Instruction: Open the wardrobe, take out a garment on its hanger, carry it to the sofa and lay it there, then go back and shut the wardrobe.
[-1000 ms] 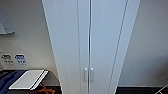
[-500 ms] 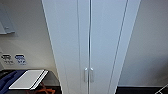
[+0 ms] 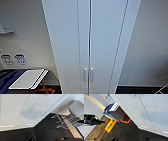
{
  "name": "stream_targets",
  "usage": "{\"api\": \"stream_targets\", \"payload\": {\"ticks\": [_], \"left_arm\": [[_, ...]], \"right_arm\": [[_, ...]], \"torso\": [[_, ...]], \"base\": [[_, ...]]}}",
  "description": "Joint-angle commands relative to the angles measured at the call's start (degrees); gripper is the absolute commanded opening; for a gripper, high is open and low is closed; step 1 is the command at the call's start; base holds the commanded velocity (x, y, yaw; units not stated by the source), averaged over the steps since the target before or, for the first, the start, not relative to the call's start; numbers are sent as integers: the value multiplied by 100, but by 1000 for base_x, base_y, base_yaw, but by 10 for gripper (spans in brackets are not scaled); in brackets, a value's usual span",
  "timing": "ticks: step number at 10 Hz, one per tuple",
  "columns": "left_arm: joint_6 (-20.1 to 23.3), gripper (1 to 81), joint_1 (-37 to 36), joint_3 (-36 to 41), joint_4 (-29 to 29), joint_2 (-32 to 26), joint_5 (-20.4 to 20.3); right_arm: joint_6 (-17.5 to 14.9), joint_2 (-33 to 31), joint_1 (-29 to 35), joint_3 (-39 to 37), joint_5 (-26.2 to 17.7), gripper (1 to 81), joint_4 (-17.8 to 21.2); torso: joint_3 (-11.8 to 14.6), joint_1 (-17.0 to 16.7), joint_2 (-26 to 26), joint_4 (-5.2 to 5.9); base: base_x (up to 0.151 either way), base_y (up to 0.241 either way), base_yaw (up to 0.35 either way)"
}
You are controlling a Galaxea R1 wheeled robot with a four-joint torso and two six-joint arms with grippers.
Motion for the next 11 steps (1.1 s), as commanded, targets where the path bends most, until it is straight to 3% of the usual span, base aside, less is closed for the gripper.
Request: {"api": "stream_targets", "payload": {"ticks": [1,4,6,9,11], "left_arm": [[-11,811,-1480,192,91,-170,665],[-229,811,-2200,-105,47,-13,824],[-309,811,-2658,-511,21,261,1167],[-467,811,-3045,-1274,30,788,1457],[-494,811,-3142,-1722,21,1130,1440]], "right_arm": [[160,6,1307,94,-607,811,260],[415,523,1958,-257,-968,811,252],[494,910,2319,-626,-1136,811,252],[767,1491,2794,-1207,-1154,811,252],[970,1721,2961,-1375,-1136,811,252]], "torso": [[0,0,-2,0],[-5,5,2,0],[-7,9,6,0],[-11,13,11,0],[-15,15,15,0]], "base": [[0,0,0],[0,0,0],[0,0,0],[0,0,0],[0,0,0]]}}
